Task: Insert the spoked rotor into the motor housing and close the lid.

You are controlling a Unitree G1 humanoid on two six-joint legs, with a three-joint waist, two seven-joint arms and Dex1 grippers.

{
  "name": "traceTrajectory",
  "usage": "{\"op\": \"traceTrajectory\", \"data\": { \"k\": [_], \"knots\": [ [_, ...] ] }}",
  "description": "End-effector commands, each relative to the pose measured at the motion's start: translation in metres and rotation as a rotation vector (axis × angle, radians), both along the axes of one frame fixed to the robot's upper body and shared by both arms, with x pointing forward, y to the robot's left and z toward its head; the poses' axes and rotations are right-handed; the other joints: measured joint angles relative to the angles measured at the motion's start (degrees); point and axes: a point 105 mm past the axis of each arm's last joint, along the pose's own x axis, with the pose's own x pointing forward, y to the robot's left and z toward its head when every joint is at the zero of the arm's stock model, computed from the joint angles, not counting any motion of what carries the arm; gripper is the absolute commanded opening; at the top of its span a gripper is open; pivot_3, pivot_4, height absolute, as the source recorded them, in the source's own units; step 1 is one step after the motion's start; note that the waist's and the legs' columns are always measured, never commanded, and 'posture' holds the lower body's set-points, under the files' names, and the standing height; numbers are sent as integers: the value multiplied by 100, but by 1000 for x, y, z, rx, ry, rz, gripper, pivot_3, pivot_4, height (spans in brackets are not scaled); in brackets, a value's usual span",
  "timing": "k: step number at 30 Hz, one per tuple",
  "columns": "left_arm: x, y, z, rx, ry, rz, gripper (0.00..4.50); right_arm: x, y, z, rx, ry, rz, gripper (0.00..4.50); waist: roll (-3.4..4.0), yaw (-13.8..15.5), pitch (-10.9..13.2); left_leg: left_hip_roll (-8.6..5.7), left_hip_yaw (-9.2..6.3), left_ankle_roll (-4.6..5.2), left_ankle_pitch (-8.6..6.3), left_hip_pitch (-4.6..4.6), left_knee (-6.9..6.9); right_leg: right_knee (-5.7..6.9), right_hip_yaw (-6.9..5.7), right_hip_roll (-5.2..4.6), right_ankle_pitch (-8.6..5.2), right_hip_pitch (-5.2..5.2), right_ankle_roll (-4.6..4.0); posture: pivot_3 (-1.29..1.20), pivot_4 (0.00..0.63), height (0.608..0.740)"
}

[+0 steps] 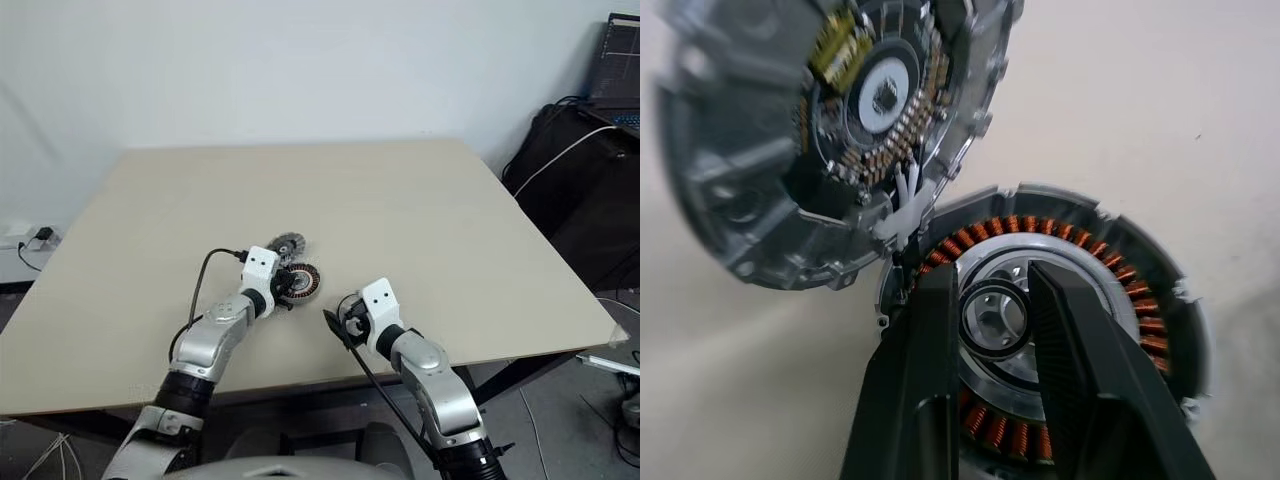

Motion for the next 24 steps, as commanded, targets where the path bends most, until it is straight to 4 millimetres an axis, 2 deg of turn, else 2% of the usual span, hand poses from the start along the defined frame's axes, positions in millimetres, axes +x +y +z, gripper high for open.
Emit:
{"op": "traceTrajectory", "data": {
  "k": [1,8,17,18,24],
  "knots": [
    [10,-10,12,-7,-54,-29,667,3,3,14,18,-62,1,4500,-1,-1,0,0,-1,0,0,0,0,0,1,0,0,0,0,0,0,740],
    [13,-21,12,-22,-47,-68,667,4,4,15,19,-66,-1,4500,-1,-2,1,0,0,1,0,-1,0,0,2,0,1,0,1,0,0,740],
    [11,-22,4,-6,-16,-78,667,3,5,14,22,-64,-4,4500,-1,-2,1,0,0,1,1,-1,1,1,3,0,1,0,2,0,0,740],
    [11,-22,4,-6,-15,-78,1417,3,5,14,23,-64,-5,4500,-1,-2,0,0,-1,1,1,-1,2,1,3,0,1,0,2,0,0,740],
    [12,-18,10,-15,-48,-61,3358,3,6,14,23,-64,-6,4500,-1,-2,0,0,-1,2,1,-1,2,1,3,0,2,0,3,0,0,740]
  ]
}}
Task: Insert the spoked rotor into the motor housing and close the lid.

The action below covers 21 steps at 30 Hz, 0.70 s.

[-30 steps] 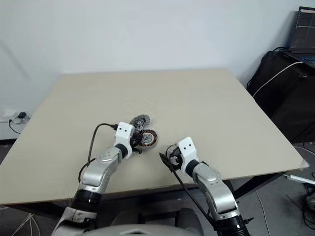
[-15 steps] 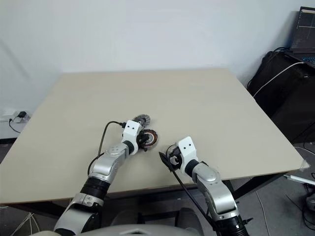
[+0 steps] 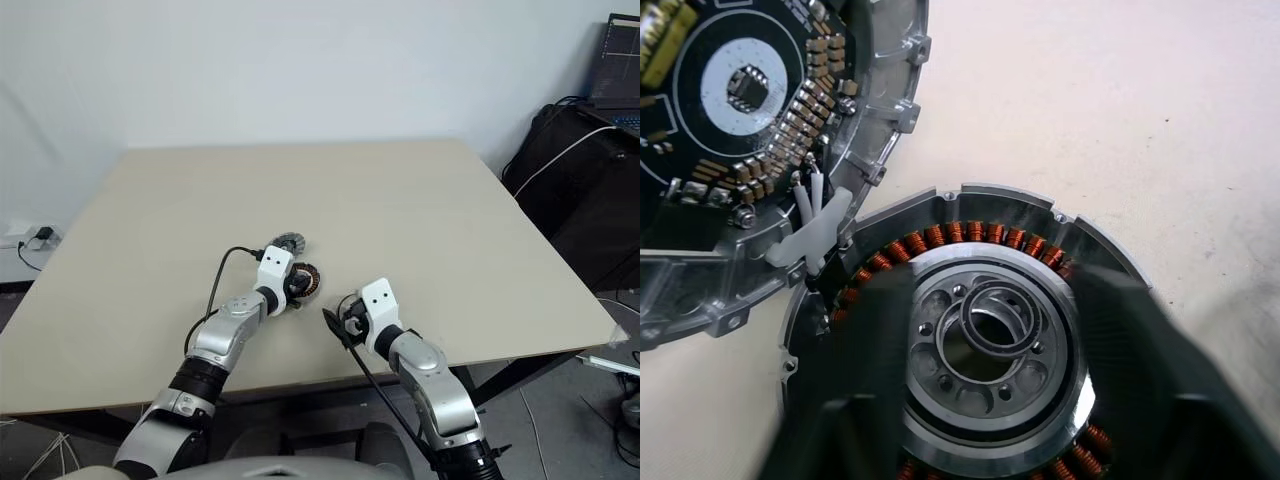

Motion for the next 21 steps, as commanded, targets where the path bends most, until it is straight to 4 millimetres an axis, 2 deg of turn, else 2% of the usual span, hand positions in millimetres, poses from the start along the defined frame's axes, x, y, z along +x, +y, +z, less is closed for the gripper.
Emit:
{"op": "traceTrajectory", "data": {
  "k": [1,3,5,10,14,17,20,21],
  "knots": [
    [6,-1,21,-32,-83,1,3664,2,4,14,13,-63,11,4500,0,0,0,0,0,0,0,0,0,0,0,0,0,0,0,0,0,740],
    [3,0,29,-67,-110,1,3594,2,4,14,13,-62,14,4500,0,-9,0,0,0,0,0,0,0,0,0,0,0,0,0,0,0,740],
    [-3,-1,35,-107,-120,-8,3165,3,5,14,14,-62,16,4500,0,-12,0,1,1,0,0,-1,-2,0,3,0,0,-2,-1,0,0,740],
    [-22,-6,39,-145,-116,-44,1534,3,8,15,18,-62,30,4500,0,-11,0,1,1,0,0,-1,0,1,6,0,1,-2,-1,0,0,740],
    [-37,-1,42,-153,-129,-26,146,5,13,19,43,-58,38,4500,1,-12,0,1,1,0,0,1,3,1,6,0,1,0,0,0,0,740],
    [-49,8,45,-142,-169,2,41,6,15,19,39,-40,43,4500,1,-28,0,3,2,0,0,2,3,3,7,0,1,-2,0,0,0,740],
    [-62,19,48,-122,-220,35,0,12,17,17,21,-19,36,3919,3,-41,0,4,3,0,0,2,3,4,8,-1,1,-4,0,0,0,740],
    [-67,23,48,-127,-234,42,0,14,19,18,20,-17,39,3571,3,-47,0,4,3,0,0,2,3,5,7,-1,1,-4,-1,0,0,740]
  ]
}}
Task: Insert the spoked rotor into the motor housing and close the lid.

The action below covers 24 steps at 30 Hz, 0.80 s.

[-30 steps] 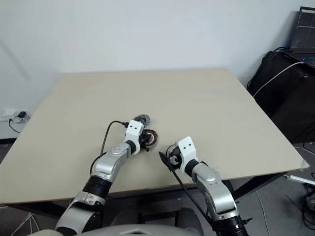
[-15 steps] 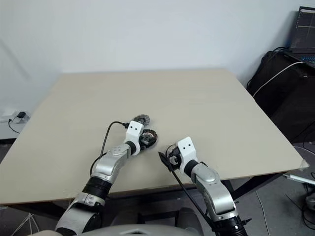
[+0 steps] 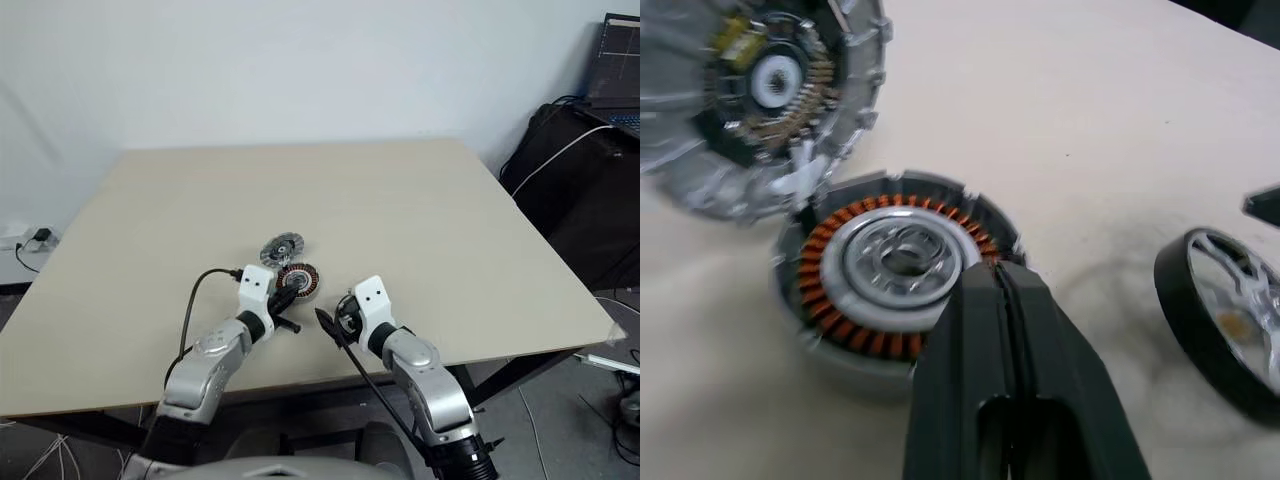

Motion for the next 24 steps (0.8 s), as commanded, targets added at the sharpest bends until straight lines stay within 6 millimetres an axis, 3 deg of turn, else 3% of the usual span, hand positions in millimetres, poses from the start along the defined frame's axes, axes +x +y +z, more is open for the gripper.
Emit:
{"op": "traceTrajectory", "data": {
  "k": [1,11,24],
  "knots": [
    [-9,9,26,-29,-148,25,0,11,8,15,14,-30,9,3259,1,-6,-1,1,1,0,0,2,0,0,0,-1,0,-3,0,0,0,740],
    [-53,34,-5,51,-96,127,0,34,44,24,-17,18,68,22,8,-7,2,5,3,-30,-18,7,0,0,-6,-4,0,-26,-1,0,0,740],
    [-65,30,-8,87,-147,121,0,61,65,5,-135,69,67,22,19,-59,8,6,7,-30,-18,5,-5,2,-10,-5,0,-33,-2,0,0,740]
  ]
}}
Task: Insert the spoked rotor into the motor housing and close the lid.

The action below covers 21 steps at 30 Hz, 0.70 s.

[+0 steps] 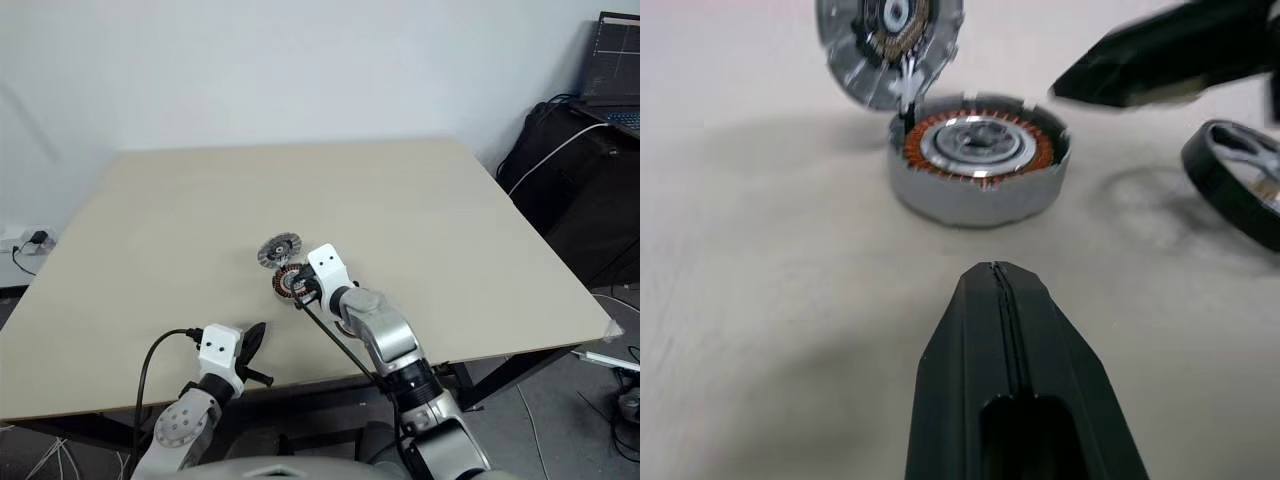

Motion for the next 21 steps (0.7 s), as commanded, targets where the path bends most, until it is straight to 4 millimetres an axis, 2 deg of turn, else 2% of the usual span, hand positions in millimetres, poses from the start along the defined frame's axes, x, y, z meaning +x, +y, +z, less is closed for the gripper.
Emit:
{"op": "traceTrajectory", "data": {
  "k": [1,10,21],
  "knots": [
    [3,0,10,1,-50,1,0,10,7,9,6,-42,2,22,0,-5,0,0,0,2,1,-1,-1,0,0,0,0,0,0,0,0,740],
    [4,11,11,-6,-44,56,0,25,11,5,-10,-55,-29,22,2,-44,1,1,2,25,15,-3,-2,1,1,0,0,-4,0,0,0,740],
    [7,8,14,-24,-46,64,0,39,11,2,-33,-74,-60,22,4,-48,2,1,5,26,15,-4,-4,1,3,0,1,-7,-1,0,0,740]
  ]
}}
